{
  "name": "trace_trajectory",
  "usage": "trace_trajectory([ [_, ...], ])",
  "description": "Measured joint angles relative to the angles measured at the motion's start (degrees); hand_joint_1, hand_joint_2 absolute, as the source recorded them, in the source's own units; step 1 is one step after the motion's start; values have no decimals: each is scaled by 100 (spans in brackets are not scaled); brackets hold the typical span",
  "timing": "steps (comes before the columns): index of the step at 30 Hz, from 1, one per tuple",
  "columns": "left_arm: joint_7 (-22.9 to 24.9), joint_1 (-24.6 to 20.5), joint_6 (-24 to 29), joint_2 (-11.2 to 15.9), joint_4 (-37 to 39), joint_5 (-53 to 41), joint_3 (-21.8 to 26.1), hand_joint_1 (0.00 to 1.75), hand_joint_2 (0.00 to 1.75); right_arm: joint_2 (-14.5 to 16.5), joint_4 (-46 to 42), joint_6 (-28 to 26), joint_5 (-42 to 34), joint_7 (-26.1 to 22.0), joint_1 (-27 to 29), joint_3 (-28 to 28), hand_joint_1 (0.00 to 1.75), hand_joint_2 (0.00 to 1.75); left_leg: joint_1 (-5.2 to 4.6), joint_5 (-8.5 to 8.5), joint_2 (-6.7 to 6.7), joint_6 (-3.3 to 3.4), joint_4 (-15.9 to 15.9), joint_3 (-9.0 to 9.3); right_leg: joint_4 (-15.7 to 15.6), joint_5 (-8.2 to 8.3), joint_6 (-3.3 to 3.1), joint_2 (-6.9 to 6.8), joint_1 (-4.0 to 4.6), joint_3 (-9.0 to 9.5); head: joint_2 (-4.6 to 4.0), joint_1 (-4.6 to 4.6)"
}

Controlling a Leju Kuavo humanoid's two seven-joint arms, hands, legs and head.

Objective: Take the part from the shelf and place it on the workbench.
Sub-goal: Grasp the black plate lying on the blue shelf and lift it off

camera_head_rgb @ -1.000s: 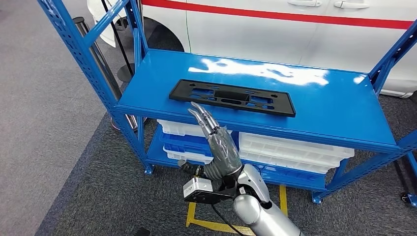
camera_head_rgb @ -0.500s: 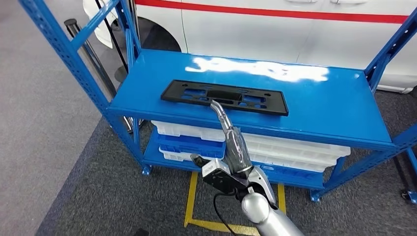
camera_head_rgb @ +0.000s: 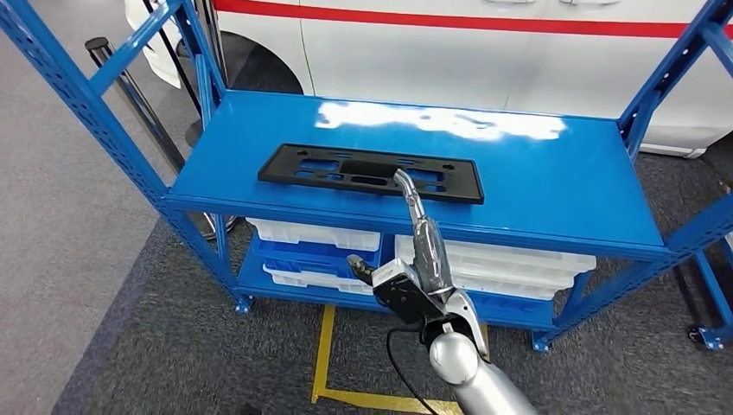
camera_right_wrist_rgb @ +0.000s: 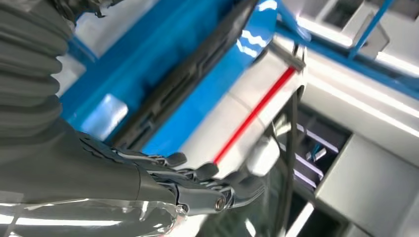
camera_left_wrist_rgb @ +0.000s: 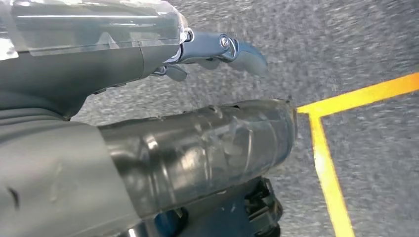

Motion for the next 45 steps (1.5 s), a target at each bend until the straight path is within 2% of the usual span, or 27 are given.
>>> trace_trajectory([
  [2, 5, 11, -1, -5, 0, -3, -2, 0, 0, -2, -102, -298, 447, -19, 9, 1, 0, 175, 12, 28, 7, 4, -94, 19, -16, 12, 58, 1, -14, -12, 0, -1],
  [4, 8, 9, -2, -11, 0, -23, -4, 0, 0, -3, -223, -568, 920, -25, 8, 1, 0, 175, 49, 78, 26, 32, -189, 61, 141, -113, 125, -16, -13, -77, 0, 7],
  [7, 17, -26, -16, -19, 0, -77, -21, 0, 0, -5, -325, -771, 1451, -27, 30, 1, 0, 175, 61, 104, 46, 67, -233, 78, 1095, -584, 214, -34, -55, -533, 0, 15],
  [8, 21, -31, -21, -22, 0, -92, -31, 0, 0, -8, -333, -786, 1552, -28, 45, 1, 0, 175, 62, 103, 50, 66, -232, 78, 1363, -653, 235, -37, -74, -669, 0, 16],
  [9, 28, -35, -25, -26, 0, -104, -41, 0, 0, -10, -335, -787, 1620, -29, 57, 1, 0, 175, 63, 102, 52, 64, -230, 81, 1438, -611, 253, -44, -92, -711, 0, 15],
  [10, 33, -38, -28, -33, 0, -112, -50, 0, 0, -12, -339, -773, 1656, -28, 63, 1, 0, 175, 64, 99, 54, 59, -227, 87, 1276, -459, 263, -55, -112, -636, 0, 16],
  [12, 40, -51, -32, -48, 0, -115, -63, 0, 0, -15, -354, -728, 1666, -25, 62, 1, 0, 175, 64, 85, 52, 35, -215, 102, 523, -82, 259, -85, -137, -258, 0, 15],
  [13, 41, -60, -33, -54, 0, -116, -66, 0, 0, -18, -362, -710, 1665, -23, 59, 1, 0, 175, 56, 77, 48, 8, -202, 101, 187, 32, 239, -91, -130, -97, 0, 15],
  [15, 42, -71, -33, -60, 0, -116, -69, 0, 0, -29, -373, -694, 1660, -22, 57, 1, 0, 175, 38, 75, 47, -61, -197, 94, -91, 68, 185, -89, -97, 22, 0, 13],
  [18, 43, -81, -33, -64, 0, -116, -72, 0, 0, -46, -387, -675, 1646, -22, 55, 1, 0, 175, 47, 34, 51, -164, -171, 80, -145, 109, 74, -75, -96, 33, 0, 13],
  [20, 44, -86, -33, -64, 0, -116, -74, 0, 0, -47, -394, -660, 1642, -23, 48, 1, 0, 175, 59, -209, 44, -205, 190, -71, -188, 138, 0, -81, -123, 53, 0, 8],
  [22, 47, -80, -34, -65, 0, -115, -75, 0, 0, -49, -393, -639, 1636, -22, 50, 1, 0, 175, 65, -579, 39, -235, 946, -408, -189, 144, -26, -86, -113, 43, 0, 5],
  [23, 49, -75, -37, -65, 0, -115, -75, 0, 0, -52, -392, -618, 1625, -20, 55, 1, 0, 175, 67, -689, 39, -246, 1273, -561, -187, 145, -27, -86, -106, 39, 0, 6],
  [24, 50, -70, -43, -66, 0, -114, -75, 0, 0, -57, -391, -582, 1603, -19, 58, 1, 0, 175, 67, -692, 40, -251, 1426, -636, -184, 144, -27, -84, -102, 38, 0, 5],
  [25, 51, -67, -51, -66, 0, -113, -75, 0, 0, -64, -390, -542, 1577, -18, 60, 1, 0, 175, 68, -578, 40, -249, 1341, -598, -180, 144, -26, -80, -101, 41, 0, 5],
  [27, 52, -68, -67, -66, 0, -112, -76, 0, 0, -84, -389, -493, 1585, -20, 61, 1, 0, 175, 73, -181, 38, -229, 614, -267, -164, 134, -10, -67, -102, 48, 0, 6],
  [29, 52, -75, -84, -67, 0, -114, -83, 0, 0, -118, -389, -517, 1712, -14, 58, -4, 0, 175, 60, 38, 28, -193, -28, 25, -135, 124, 35, -56, -82, 28, 0, 7],
  [32, 21, -75, -113, -69, 0, -110, -104, 0, 0, -186, -391, -514, 1787, 30, 58, -63, 0, 175, 48, 68, 14, -112, -179, 75, -148, 141, 131, -52, -63, 11, 0, 9],
  [34, -73, -80, -177, -68, 0, -75, -107, 0, 0, -236, -393, -456, 1741, 50, 56, -152, 0, 175, 65, 107, 17, -32, -223, 85, -46, 47, 193, -58, -78, -25, 0, 11],
  [35, -140, -85, -234, -69, 0, -58, -107, 0, 0, -259, -393, -430, 1731, 50, 56, -198, 0, 175, 75, 125, 21, 5, -245, 88, 150, -87, 220, -61, -86, -110, 0, 11],
  [37, -273, -87, -358, -69, 0, -43, -106, 0, 0, -303, -389, -400, 1752, 46, 68, -265, 0, 175, 70, 134, 30, 35, -249, 74, 841, -452, 255, -65, -93, -429, 0, 12],
  [38, -336, -84, -410, -69, 0, -45, -106, 0, 0, -321, -384, -386, 1770, 46, 83, -287, 0, 175, 66, 134, 34, 38, -245, 67, 1190, -585, 266, -65, -94, -594, 0, 12],
  [39, -402, -80, -458, -68, 0, -52, -107, 0, 0, -337, -379, -369, 1787, 45, 100, -308, 0, 175, 62, 134, 36, 39, -241, 63, 1390, -617, 268, -66, -94, -691, 0, 12],
  [40, -469, -78, -500, -68, 0, -64, -108, 0, 0, -348, -375, -354, 1802, 44, 113, -326, 0, 175, 59, 134, 36, 38, -237, 62, 1372, -536, 261, -66, -94, -682, 0, 12],
  [41, -533, -80, -542, -68, 0, -79, -109, 0, 0, -356, -373, -343, 1811, 43, 120, -343, 0, 175, 56, 133, 34, 37, -234, 67, 1158, -375, 245, -66, -93, -576, 0, 12],
  [43, -660, -85, -598, -69, 0, -102, -110, 0, 0, -363, -372, -336, 1818, 39, 118, -377, 0, 175, 41, 124, 28, 20, -229, 79, 358, -12, 187, -70, -74, -176, 0, 12],
  [45, -756, -87, -601, -70, 0, -110, -110, 0, 0, -371, -372, -335, 1826, 34, 117, -397, 0, 175, 23, 121, 25, -20, -224, 75, -142, 127, 133, -71, -41, 56, 0, 11],
])
